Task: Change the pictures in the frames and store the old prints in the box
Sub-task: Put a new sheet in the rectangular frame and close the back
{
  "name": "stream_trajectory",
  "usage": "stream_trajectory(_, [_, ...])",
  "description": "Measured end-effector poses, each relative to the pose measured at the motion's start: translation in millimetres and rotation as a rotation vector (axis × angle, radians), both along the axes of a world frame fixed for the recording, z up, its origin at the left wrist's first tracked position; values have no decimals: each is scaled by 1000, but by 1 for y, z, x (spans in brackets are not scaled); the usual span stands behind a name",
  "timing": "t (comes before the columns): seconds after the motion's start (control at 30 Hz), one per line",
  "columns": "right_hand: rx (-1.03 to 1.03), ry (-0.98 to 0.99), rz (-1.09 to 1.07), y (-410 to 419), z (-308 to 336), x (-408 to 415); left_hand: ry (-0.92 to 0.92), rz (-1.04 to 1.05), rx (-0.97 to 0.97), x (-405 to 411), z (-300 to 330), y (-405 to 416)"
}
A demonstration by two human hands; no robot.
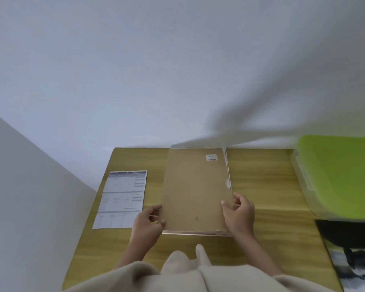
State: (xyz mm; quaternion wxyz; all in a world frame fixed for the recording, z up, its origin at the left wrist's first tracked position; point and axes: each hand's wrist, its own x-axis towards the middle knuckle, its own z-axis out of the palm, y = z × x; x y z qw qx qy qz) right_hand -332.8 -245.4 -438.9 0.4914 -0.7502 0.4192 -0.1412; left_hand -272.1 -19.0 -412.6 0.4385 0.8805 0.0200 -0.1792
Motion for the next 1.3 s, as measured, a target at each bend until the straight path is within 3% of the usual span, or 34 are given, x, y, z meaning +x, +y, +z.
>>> stream_trajectory(0.5, [-83, 127, 28, -3, -10, 4, 121, -25, 4, 19, -20, -5])
stream_trajectory(0.87, [-167, 215, 213, -10, -24, 2, 50, -80, 113, 21, -31, -4])
stream_trajectory(1.1, [-174, 216, 264, -15, -28, -1, 46, -102, 9, 23, -42, 3])
stream_trajectory(1.3, [-103, 272, 361, -27, -30, 4, 30, -335, 58, 30, -55, 9])
